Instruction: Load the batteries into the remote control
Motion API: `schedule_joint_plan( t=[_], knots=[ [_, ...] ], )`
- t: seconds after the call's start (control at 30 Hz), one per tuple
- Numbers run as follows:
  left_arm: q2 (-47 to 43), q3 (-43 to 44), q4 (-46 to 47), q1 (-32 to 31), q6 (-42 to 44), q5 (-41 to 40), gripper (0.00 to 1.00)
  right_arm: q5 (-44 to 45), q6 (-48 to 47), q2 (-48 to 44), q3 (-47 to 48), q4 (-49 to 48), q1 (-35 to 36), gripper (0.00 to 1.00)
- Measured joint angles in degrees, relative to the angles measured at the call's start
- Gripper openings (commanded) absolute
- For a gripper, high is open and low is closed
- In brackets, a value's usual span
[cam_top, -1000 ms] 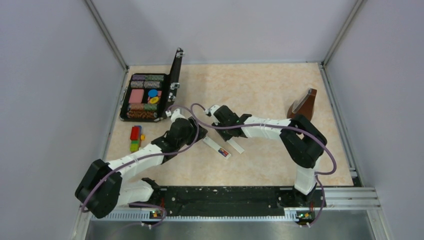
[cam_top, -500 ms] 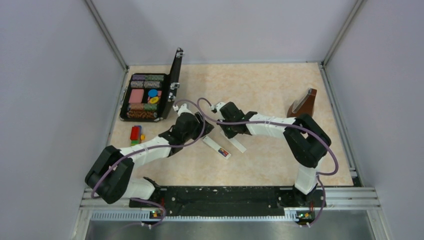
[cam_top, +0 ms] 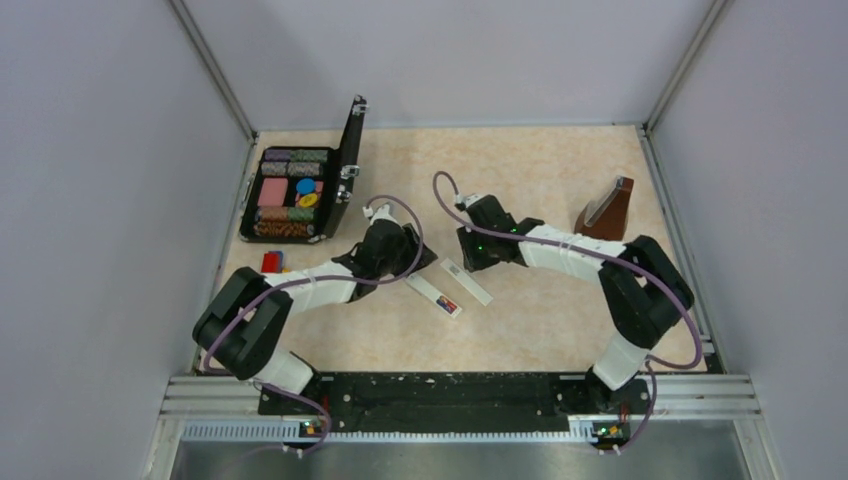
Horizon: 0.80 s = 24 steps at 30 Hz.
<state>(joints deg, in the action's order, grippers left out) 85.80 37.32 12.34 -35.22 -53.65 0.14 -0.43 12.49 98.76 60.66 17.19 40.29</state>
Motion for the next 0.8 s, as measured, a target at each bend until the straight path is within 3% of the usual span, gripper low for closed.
schedule_joint_plan(
  t=[0.07, 0.13, 0.4, 0.53, 0.8],
  knots=[
    [0.8, 1.0, 0.0, 0.0, 1.4, 0.4, 0.55, 0.4, 4.3, -3.6, -2.0, 1.1, -1.5, 0.5],
    [1.9, 3.0, 0.0, 0.2, 3.3, 0.8, 0.55, 0.5, 9.2, -7.6, -4.5, 2.3, -3.0, 0.54],
    [9.3, 13.2, -0.5, 1.1, 9.4, 5.0, 0.55, -5.4, 29.4, -23.6, -22.2, 1.7, -6.8, 0.53],
    [13.0, 15.2, -0.8, 1.1, 9.7, 7.4, 0.53, -8.0, 37.6, -25.9, -28.2, -0.6, -6.8, 0.53],
    [16.4, 15.2, -2.9, 1.1, 8.7, 11.5, 0.52, -10.3, 46.6, -26.3, -31.5, -7.7, -6.8, 0.51]
  ],
)
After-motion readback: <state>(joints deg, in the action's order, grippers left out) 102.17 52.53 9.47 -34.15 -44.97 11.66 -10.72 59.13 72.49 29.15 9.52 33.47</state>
